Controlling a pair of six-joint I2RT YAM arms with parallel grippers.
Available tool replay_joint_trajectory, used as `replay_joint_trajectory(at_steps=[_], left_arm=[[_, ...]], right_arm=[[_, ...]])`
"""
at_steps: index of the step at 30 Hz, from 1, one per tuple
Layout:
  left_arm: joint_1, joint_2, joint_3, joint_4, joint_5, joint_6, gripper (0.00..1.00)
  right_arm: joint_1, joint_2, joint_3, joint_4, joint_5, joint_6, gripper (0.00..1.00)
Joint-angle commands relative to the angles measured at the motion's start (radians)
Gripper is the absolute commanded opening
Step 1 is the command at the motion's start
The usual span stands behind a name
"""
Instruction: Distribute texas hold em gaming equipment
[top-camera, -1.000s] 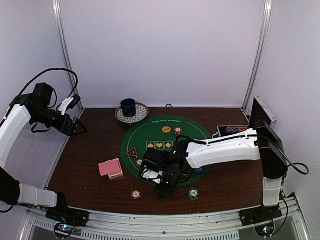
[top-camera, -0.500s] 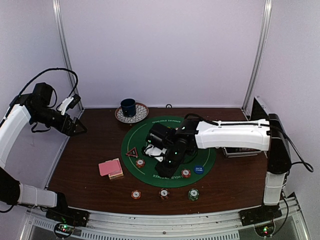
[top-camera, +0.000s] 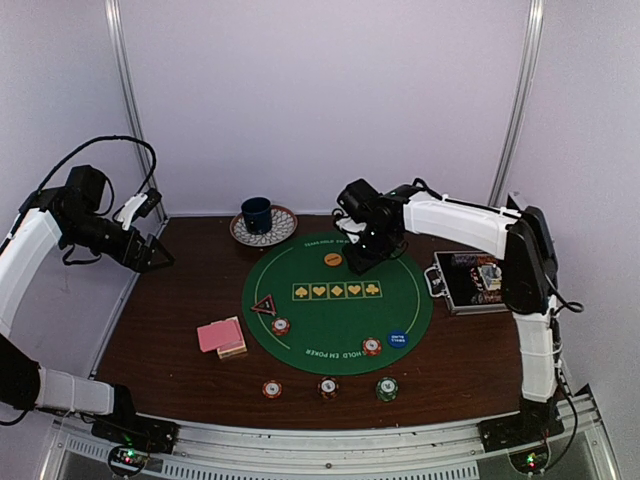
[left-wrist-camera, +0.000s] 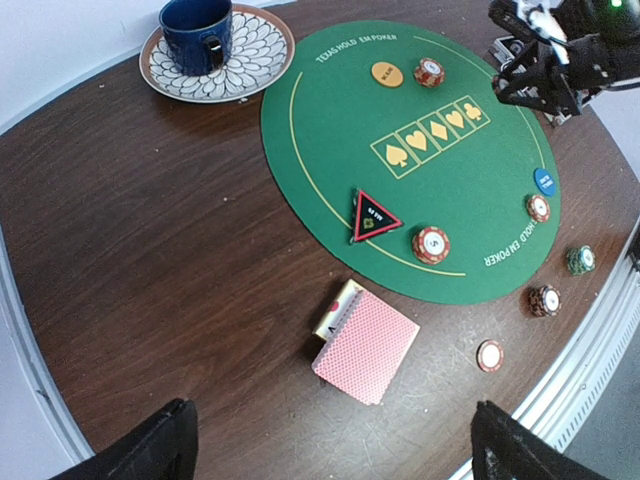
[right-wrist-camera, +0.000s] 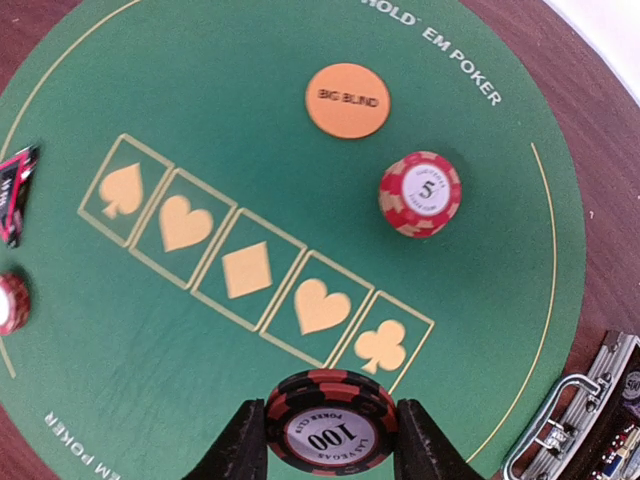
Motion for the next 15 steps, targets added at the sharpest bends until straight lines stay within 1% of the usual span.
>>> replay_joint_trajectory(at_steps=[1,15], left_arm=[[0.005,-0.011,0.016,-0.005,0.015,0.017,0.97],[0.005,-0.009,0.011,-0.006,0.024,0.027,0.98]], right_arm=[[-0.065,0.094,0.074,0.027,0.029,-0.001,0.13],[-0.176,0.223,0.127,0.083,0.001,0.029,0.14]])
